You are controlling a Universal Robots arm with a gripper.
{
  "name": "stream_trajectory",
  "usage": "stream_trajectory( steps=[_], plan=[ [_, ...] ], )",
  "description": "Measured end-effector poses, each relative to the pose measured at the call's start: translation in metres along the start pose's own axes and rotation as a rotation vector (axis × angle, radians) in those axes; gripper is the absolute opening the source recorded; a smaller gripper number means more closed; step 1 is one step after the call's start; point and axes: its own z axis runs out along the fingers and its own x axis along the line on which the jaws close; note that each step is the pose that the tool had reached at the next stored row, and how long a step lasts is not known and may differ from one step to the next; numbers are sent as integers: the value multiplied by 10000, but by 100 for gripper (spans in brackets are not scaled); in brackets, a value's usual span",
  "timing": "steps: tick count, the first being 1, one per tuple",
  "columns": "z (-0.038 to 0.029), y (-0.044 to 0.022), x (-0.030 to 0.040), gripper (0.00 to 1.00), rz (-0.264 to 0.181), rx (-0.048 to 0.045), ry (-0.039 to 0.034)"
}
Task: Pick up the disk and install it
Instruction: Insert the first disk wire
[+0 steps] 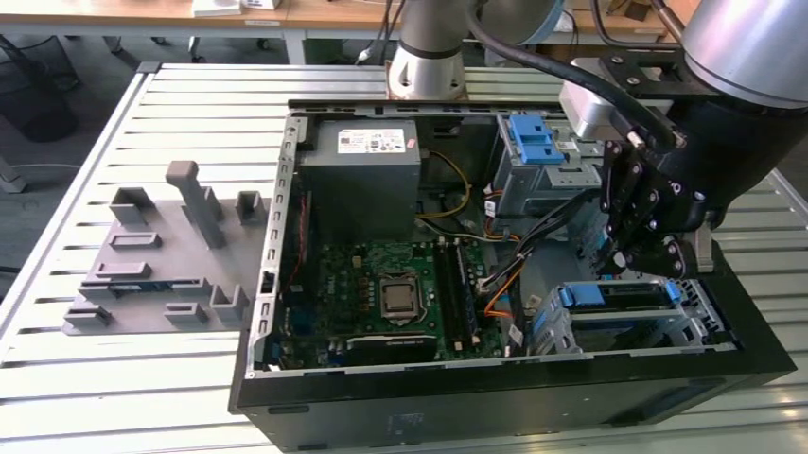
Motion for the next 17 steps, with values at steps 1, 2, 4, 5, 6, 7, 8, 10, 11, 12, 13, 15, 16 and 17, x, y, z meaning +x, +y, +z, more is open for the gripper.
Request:
stream_trajectory(
  steps=[1,2,4,5,6,7,8,10,11,12,13,15,16,17],
  plan=[
    [0,-15,0,11,-1,0,0],
    [1,-30,-1,11,-1,0,0],
    [1,-59,-2,11,0,0,0],
    [1,-75,-3,11,0,0,0],
    [2,-93,-3,11,0,0,0],
    [2,-110,-4,11,0,0,1],
    [2,-127,-4,11,0,0,0],
    [3,-160,-6,11,-1,0,-1],
    [3,-177,-6,11,-1,0,0],
    [3,-196,-7,11,-1,0,0],
    [3,-222,-8,11,0,0,0],
    [4,-277,-11,11,0,0,0],
    [5,-305,-14,11,0,0,1],
    [6,-335,-16,11,-1,0,-1]
  ],
)
